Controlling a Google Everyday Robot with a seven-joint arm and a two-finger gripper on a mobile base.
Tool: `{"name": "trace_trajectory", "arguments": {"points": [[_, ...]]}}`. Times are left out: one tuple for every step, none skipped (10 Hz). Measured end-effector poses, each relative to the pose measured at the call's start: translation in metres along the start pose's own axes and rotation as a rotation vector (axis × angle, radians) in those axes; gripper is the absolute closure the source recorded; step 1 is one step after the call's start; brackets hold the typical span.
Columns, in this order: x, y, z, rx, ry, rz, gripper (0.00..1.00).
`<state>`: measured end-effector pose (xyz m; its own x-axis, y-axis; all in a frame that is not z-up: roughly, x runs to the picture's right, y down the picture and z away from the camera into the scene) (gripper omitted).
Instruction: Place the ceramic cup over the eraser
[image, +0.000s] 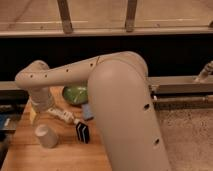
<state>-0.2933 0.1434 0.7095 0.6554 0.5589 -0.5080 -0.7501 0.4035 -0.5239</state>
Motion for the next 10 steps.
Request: {"name": "trace_trajectory", "arguments": {"points": [[0.001, 0.005, 0.004, -0.001, 0.012, -0.01, 0.2], [0.003, 0.008, 0.008, -0.002, 0.023, -0.014, 0.2], [0.005, 0.011, 0.01, -0.003, 0.03, -0.02, 0.2], [0.008, 0.015, 0.011, -0.004, 0.032, -0.019, 0.2], [0.011, 0.016, 0.012, -0.006, 0.033, -0.016, 0.2], [0.014, 0.02, 0.014, -0.009, 0.036, -0.013, 0.2], [0.017, 0.024, 0.018, -0.019, 0.037, -0.009, 0.2], [0.02, 0.027, 0.023, -0.027, 0.039, -0.003, 0.2], [0.022, 0.028, 0.028, -0.036, 0.035, 0.004, 0.2], [0.024, 0.03, 0.034, -0.045, 0.035, 0.009, 0.2]]}}
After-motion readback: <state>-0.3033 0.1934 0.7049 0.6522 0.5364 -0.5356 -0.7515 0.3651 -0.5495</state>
